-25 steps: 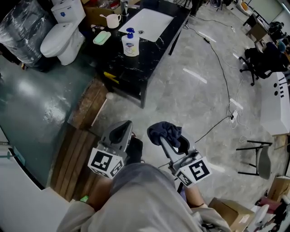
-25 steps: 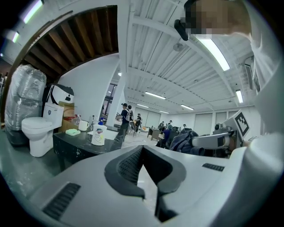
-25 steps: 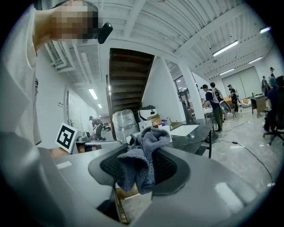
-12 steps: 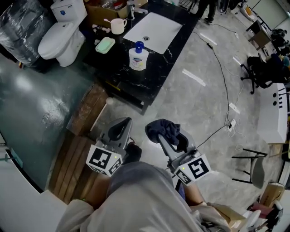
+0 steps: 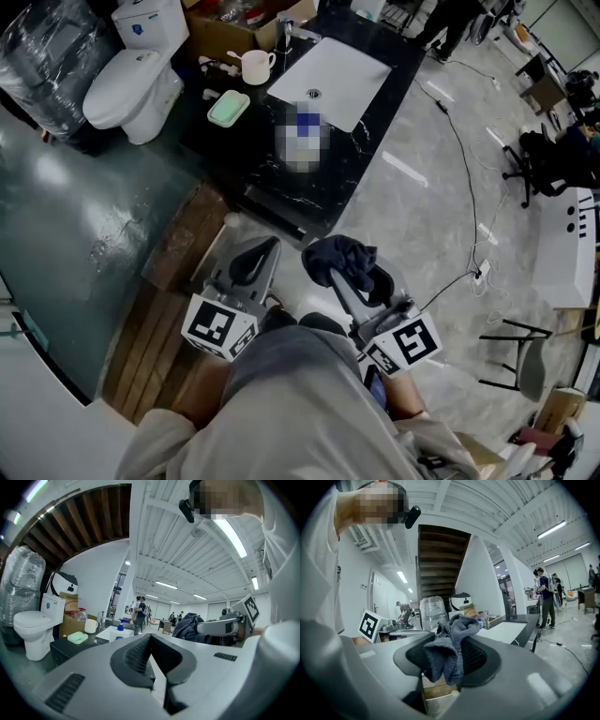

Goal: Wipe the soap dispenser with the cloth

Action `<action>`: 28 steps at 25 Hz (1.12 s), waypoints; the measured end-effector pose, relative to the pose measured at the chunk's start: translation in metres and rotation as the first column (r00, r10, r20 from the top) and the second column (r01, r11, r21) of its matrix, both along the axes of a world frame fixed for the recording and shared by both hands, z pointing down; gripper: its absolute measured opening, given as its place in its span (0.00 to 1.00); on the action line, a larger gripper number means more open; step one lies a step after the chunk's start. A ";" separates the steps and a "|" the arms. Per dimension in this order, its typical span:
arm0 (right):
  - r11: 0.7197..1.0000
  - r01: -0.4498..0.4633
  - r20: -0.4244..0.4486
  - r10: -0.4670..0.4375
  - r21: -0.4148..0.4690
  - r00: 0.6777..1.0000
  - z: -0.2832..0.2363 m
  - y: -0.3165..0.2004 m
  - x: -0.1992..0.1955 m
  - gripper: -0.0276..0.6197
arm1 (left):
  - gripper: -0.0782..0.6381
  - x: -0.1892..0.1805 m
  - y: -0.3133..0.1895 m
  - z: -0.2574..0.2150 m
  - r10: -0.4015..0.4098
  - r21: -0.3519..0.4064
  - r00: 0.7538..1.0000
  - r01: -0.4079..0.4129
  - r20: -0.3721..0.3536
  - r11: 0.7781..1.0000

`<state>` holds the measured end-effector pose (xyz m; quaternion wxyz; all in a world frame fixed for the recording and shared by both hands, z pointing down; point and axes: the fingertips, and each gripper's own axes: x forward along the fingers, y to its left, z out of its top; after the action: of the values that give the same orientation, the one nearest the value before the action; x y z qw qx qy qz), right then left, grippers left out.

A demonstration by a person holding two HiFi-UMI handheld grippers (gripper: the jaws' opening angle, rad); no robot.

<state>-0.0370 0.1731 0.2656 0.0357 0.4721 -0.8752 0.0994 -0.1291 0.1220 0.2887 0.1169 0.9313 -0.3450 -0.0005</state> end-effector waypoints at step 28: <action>0.998 -0.054 0.037 0.052 0.033 0.998 -0.004 -0.092 0.064 0.29 | 0.12 0.048 -0.125 -0.002 0.016 0.084 0.989 -0.028 0.145 0.996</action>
<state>0.0272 0.0809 0.2617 0.0090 0.4938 -0.8645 0.0937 -0.0811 -0.0029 0.2870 0.0515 0.9368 -0.3419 0.0535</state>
